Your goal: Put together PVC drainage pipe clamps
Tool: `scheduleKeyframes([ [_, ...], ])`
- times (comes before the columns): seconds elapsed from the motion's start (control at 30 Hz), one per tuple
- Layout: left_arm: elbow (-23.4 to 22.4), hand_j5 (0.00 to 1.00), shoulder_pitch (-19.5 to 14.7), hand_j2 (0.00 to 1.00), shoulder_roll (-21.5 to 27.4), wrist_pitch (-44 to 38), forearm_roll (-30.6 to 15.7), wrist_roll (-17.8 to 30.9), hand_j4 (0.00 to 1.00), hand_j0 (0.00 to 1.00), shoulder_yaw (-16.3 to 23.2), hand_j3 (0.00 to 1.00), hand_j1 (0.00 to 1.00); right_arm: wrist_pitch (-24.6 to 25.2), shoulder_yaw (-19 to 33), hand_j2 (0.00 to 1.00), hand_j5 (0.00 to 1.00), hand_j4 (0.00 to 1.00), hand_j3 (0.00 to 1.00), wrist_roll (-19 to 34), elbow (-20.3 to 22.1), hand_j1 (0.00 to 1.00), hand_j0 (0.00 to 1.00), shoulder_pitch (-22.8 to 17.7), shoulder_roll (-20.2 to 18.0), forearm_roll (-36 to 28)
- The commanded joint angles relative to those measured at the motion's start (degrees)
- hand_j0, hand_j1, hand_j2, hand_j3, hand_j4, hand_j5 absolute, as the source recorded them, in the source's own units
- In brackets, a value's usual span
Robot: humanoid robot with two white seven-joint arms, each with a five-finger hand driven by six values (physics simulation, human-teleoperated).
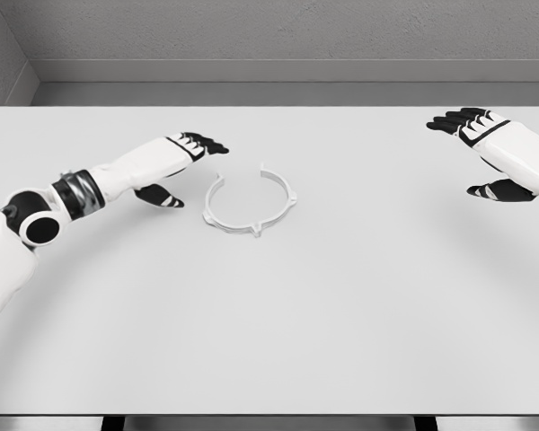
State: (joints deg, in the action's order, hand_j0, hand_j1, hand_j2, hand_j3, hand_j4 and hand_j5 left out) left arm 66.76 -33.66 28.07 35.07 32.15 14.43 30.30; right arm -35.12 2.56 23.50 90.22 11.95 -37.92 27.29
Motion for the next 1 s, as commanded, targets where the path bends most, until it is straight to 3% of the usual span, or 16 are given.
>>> scheduleKeyframes([
  [0.0, 0.56, 1.0, 0.0, 1.0, -0.21, -0.07, -0.15, 0.07, 1.0, 1.0, 0.11, 1.0, 1.0, 0.12, -0.01, 1.0, 1.0, 1.0, 1.0, -0.03, 0.04, 1.0, 1.0, 0.0, -0.05, -0.39],
  [0.97, 2.14, 1.0, 1.76, 1.0, -1.97, -0.07, 1.08, 0.16, 1.0, 1.0, 1.43, 1.0, 1.0, 0.12, -0.27, 1.0, 1.0, 1.0, 1.0, -0.12, 0.04, 1.0, 1.0, 0.0, -0.05, -0.39],
])
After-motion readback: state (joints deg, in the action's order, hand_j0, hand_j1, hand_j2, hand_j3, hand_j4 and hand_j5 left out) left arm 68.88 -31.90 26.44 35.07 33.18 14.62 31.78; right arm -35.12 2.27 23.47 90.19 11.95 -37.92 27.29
